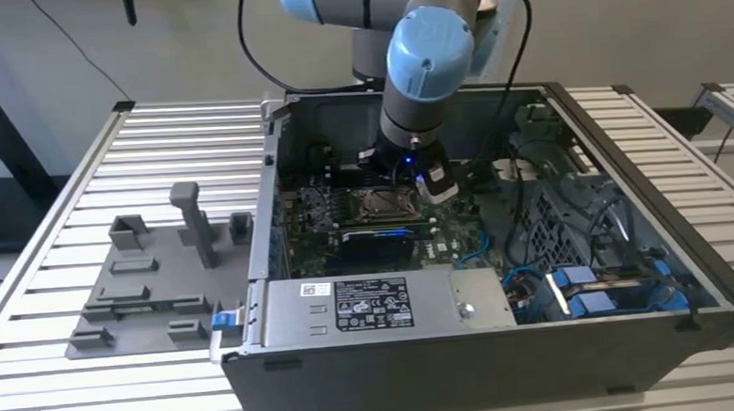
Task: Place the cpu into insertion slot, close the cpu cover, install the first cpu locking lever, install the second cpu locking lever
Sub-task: 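Install the first cpu locking lever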
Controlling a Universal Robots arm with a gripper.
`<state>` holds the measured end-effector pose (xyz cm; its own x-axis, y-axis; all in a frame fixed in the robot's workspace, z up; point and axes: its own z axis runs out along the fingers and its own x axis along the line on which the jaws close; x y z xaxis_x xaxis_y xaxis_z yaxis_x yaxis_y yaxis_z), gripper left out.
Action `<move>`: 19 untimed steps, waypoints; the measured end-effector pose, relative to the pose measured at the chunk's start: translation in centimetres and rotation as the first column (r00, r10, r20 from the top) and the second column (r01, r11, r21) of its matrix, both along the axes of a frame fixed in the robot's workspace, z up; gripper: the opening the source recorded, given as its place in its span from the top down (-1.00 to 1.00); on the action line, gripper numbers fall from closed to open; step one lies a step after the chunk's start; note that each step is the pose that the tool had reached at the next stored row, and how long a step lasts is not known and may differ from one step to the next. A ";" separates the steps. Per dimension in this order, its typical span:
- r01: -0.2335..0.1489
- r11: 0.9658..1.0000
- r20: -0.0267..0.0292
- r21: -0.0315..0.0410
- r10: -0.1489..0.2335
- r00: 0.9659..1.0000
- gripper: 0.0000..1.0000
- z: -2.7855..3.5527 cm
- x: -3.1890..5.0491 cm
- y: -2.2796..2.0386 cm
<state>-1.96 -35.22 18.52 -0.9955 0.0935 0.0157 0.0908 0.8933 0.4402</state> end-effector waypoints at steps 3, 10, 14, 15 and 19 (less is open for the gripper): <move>0.000 1.000 -0.001 -0.002 0.000 1.000 0.79 0.04 0.02 -0.04; 0.000 1.000 -0.001 -0.002 0.000 1.000 0.79 0.02 0.03 -0.19; 0.000 1.000 -0.001 0.000 0.000 1.000 0.79 -0.02 0.03 -0.22; 0.000 1.000 -0.001 0.000 0.000 1.000 0.79 -0.03 0.03 -0.22; 0.000 1.000 -0.001 0.002 0.000 1.000 0.79 -0.11 0.03 -0.23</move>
<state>-1.94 -35.45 18.41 -0.9955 0.0935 0.0165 0.0912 0.8925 0.4417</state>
